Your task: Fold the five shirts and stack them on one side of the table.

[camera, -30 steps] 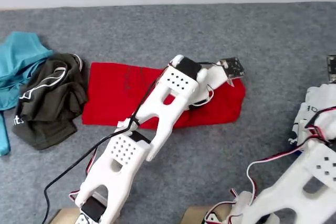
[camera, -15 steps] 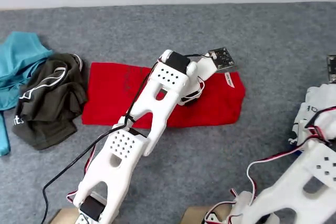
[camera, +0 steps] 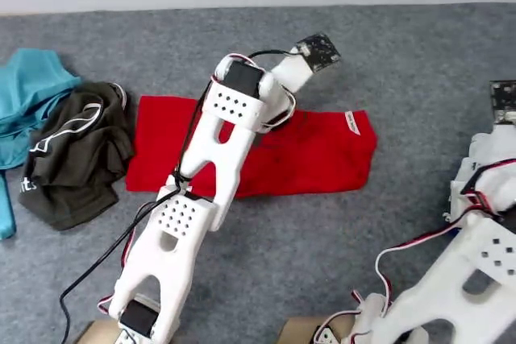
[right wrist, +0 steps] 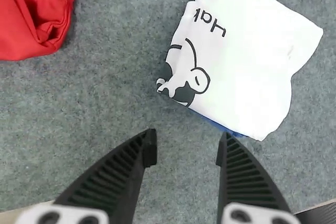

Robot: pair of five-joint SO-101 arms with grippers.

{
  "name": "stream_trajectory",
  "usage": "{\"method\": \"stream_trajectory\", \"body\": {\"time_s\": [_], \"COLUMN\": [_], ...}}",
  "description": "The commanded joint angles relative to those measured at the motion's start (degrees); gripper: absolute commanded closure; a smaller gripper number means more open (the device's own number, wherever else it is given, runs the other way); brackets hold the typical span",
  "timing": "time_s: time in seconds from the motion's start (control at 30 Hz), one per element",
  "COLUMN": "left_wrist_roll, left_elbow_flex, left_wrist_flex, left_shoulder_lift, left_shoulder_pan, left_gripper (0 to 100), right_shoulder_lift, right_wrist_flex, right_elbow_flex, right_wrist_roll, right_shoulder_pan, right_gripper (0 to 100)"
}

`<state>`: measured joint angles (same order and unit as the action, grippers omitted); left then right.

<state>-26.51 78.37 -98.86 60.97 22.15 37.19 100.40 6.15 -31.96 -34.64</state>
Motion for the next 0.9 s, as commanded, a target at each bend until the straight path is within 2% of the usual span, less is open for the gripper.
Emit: {"method": "stream_trajectory", "body": {"time_s": [0.0,0.17,0.43,0.7,0.87], "left_wrist_roll": [1.58,2.73,2.55,2.29,2.29], "left_elbow_flex": [0.22,-10.15,-35.65,-40.04,-40.04], "left_wrist_flex": [-1.76,-1.85,-1.49,5.1,6.24], "left_shoulder_lift": [-3.08,-11.08,-24.0,-16.7,-13.54], "left_shoulder_pan": [-0.53,2.02,5.89,0.35,0.0], "left_gripper": [86,86,86,91,91], "right_shoulder_lift": [1.36,1.01,0.92,0.92,0.92], "right_wrist_flex": [0.31,0.31,0.31,0.31,0.31], "right_elbow_flex": [-0.79,-0.79,-0.79,-0.79,-0.79], "right_wrist_roll": [0.35,0.35,0.35,0.35,0.26], "right_shoulder_pan": [0.66,0.66,0.66,0.66,0.66], "right_gripper": [80.0,80.0,80.0,80.0,80.0]}}
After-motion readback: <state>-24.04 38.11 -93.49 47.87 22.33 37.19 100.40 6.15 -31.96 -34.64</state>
